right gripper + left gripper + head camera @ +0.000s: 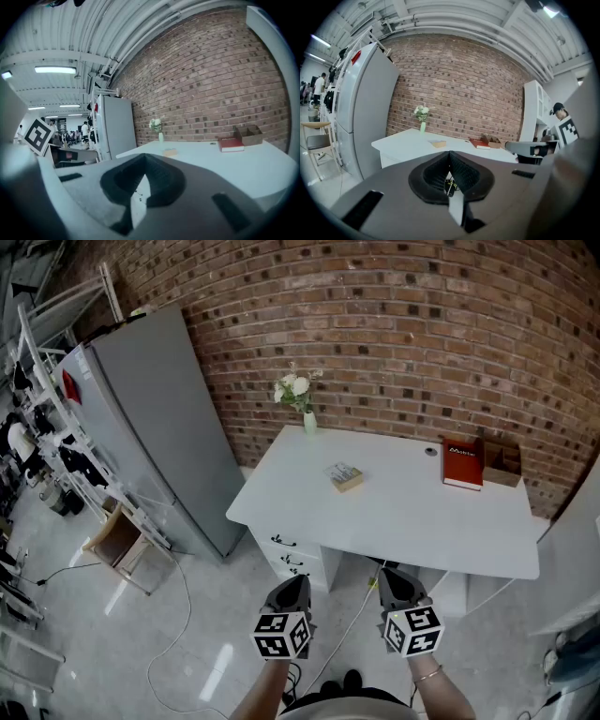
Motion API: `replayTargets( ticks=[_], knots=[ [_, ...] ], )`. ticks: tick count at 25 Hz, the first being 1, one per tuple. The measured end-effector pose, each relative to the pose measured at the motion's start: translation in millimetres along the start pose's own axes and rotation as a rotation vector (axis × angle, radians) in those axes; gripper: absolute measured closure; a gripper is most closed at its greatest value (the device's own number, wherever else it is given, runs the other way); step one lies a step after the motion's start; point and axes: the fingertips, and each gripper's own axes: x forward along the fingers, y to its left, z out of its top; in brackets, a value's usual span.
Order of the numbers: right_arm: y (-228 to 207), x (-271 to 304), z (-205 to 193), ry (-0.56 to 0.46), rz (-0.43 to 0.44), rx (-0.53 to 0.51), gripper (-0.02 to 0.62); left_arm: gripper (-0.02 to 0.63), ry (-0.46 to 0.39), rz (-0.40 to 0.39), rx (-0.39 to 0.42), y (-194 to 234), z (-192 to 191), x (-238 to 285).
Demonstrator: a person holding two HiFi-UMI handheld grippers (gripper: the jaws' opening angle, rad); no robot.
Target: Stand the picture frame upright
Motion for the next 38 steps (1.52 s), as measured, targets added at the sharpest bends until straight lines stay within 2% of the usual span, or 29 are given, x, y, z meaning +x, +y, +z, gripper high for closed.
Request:
replayTargets(
  ticks=[10,15,21,28,38],
  knots=[
    [-13,3,-1,-0.006,0.015,-0.007,0.594,0.614,-0.001,-0.003,0.004,-9,-2,12],
    [-15,4,4,-0.031,0.042,-0.011,0.594,0.614,-0.017,0.013,0.005,-13,6,17],
    [-24,8,7,-0.031,0.044,0.009,0.591,0.610,0.003,0.037,-0.016,-13,3,21],
    [-37,21,20,-0.027,0.049,0.007,0.572,0.531,0.009,0.053,-0.047,-11,6,32],
    [-44,58,21,-0.008,0.052,0.017,0.508,0.511,0.017,0.060,-0.022,10,9,64]
  ],
)
